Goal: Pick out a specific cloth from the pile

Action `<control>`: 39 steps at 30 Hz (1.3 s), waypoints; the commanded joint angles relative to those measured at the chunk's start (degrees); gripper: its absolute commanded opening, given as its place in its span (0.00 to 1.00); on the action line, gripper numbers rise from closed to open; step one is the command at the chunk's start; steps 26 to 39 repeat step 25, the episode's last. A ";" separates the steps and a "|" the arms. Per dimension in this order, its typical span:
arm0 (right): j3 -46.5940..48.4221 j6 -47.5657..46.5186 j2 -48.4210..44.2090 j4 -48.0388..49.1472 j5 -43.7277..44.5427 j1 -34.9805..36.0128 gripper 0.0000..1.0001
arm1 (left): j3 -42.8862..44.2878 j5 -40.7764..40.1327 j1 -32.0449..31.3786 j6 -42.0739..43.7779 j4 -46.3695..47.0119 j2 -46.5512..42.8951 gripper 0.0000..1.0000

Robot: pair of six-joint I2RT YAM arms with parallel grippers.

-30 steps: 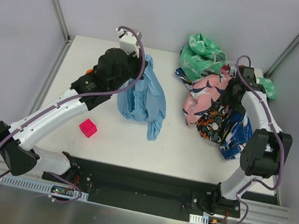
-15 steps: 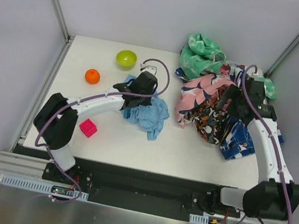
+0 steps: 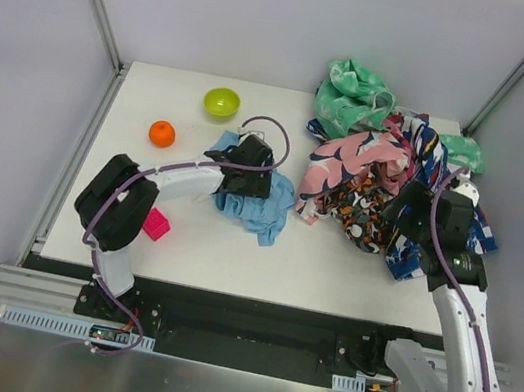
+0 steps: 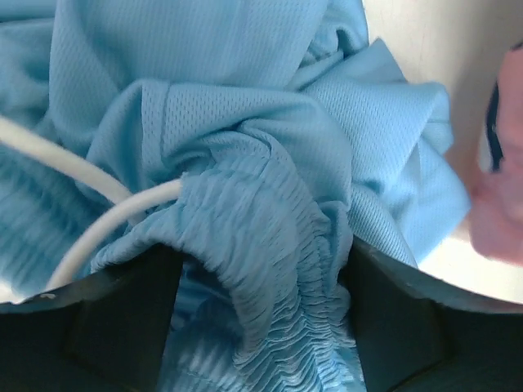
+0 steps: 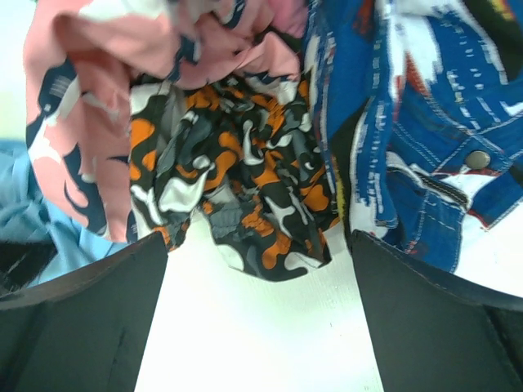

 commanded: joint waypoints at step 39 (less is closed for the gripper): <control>-6.48 0.49 -11.96 3.93 5.81 0.07 0.96 | -20.83 -15.80 -0.69 -1.70 -16.57 -61.47 0.99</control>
